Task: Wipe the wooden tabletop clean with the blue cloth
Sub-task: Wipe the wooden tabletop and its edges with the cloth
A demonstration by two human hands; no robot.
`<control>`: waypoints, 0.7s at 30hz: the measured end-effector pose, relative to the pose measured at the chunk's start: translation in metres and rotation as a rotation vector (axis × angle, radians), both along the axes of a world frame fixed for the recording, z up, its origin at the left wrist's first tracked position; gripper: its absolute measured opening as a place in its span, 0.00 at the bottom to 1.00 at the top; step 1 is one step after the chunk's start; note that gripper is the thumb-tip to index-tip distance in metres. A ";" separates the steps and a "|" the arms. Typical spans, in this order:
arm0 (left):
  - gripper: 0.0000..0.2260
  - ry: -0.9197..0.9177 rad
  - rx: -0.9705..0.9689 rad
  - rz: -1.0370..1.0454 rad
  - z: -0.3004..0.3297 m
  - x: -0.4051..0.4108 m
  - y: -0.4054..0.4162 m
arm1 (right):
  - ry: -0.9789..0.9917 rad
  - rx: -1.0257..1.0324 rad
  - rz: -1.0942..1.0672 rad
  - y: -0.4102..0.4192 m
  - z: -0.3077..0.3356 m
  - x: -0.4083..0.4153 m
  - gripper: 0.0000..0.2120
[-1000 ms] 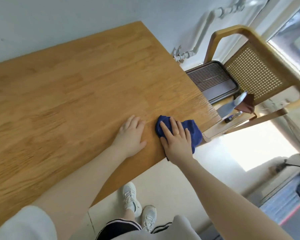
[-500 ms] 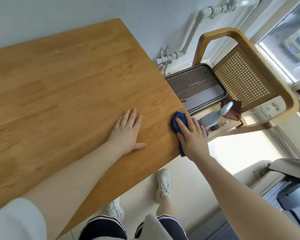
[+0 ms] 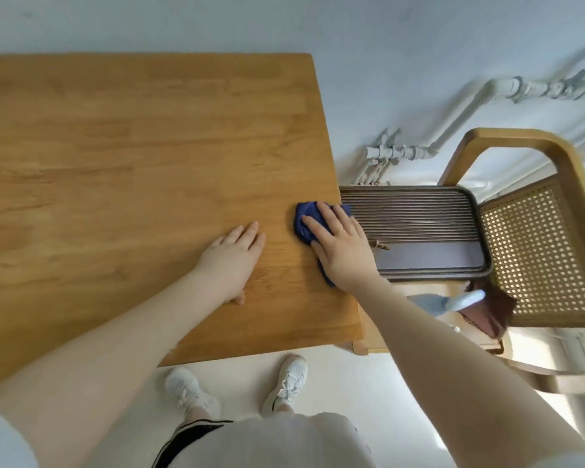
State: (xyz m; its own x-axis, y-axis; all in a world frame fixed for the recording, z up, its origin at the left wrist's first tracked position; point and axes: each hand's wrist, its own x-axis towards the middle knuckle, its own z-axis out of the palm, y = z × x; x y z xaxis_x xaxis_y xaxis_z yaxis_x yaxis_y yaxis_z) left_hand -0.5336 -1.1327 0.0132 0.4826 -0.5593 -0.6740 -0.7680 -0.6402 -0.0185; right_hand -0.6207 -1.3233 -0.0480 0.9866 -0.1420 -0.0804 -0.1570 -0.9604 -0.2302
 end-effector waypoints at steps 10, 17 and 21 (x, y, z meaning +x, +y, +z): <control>0.53 0.004 -0.063 0.077 0.007 0.004 -0.007 | -0.052 -0.028 0.165 -0.019 0.006 0.009 0.22; 0.53 0.047 -0.054 0.128 -0.002 0.001 0.002 | -0.094 0.076 0.056 -0.001 -0.006 -0.008 0.23; 0.53 0.063 -0.051 0.121 -0.001 0.004 0.004 | -0.083 0.096 0.150 0.023 -0.001 -0.085 0.23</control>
State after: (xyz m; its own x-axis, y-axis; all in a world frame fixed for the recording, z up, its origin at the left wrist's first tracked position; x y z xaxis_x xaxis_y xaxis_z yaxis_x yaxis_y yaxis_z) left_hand -0.5294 -1.1284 0.0123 0.5063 -0.5341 -0.6770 -0.6838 -0.7270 0.0622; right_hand -0.7055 -1.2999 -0.0492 0.9999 0.0112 -0.0036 0.0094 -0.9447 -0.3278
